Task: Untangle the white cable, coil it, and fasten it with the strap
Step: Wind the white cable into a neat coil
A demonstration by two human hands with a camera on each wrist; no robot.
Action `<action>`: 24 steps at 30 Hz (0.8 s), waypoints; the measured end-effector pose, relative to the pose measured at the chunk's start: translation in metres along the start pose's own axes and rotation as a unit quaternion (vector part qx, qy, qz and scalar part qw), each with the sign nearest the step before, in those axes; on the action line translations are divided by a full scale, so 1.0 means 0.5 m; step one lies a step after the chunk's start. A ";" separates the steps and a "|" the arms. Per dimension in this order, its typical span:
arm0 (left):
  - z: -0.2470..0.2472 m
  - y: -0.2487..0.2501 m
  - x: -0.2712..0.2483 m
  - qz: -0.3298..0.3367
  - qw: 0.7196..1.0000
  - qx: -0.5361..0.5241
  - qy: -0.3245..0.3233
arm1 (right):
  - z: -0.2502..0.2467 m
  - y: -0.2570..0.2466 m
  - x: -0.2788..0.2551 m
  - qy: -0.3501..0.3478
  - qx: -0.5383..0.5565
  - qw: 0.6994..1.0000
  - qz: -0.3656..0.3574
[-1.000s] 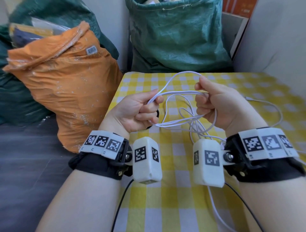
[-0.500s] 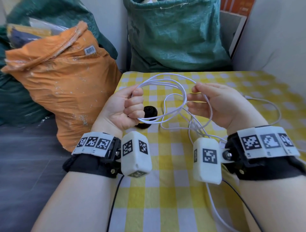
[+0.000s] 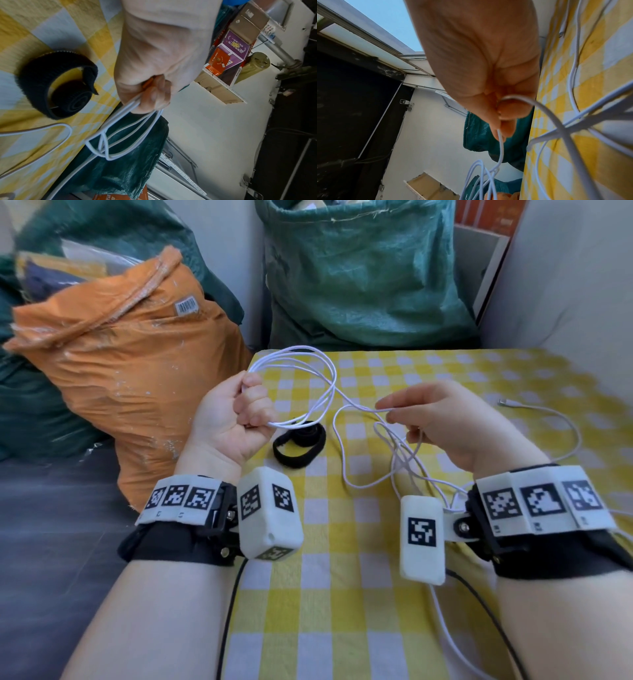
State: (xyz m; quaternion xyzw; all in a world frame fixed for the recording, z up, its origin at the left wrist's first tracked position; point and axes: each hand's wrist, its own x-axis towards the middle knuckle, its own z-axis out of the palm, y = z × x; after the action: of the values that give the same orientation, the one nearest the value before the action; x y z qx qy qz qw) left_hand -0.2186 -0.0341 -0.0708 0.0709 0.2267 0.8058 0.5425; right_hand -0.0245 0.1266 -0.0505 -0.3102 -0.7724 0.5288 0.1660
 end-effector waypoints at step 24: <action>0.079 -0.095 -0.010 0.143 0.884 0.444 -0.003 | 0.064 -0.046 -0.042 -0.202 0.118 0.967 -0.105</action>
State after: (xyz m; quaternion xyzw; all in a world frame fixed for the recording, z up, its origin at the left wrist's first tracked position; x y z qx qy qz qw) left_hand -0.1620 -0.0125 -0.0560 0.3385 0.5470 0.6891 0.3338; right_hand -0.0347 0.0843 -0.0403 -0.0929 -0.7500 0.6477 0.0967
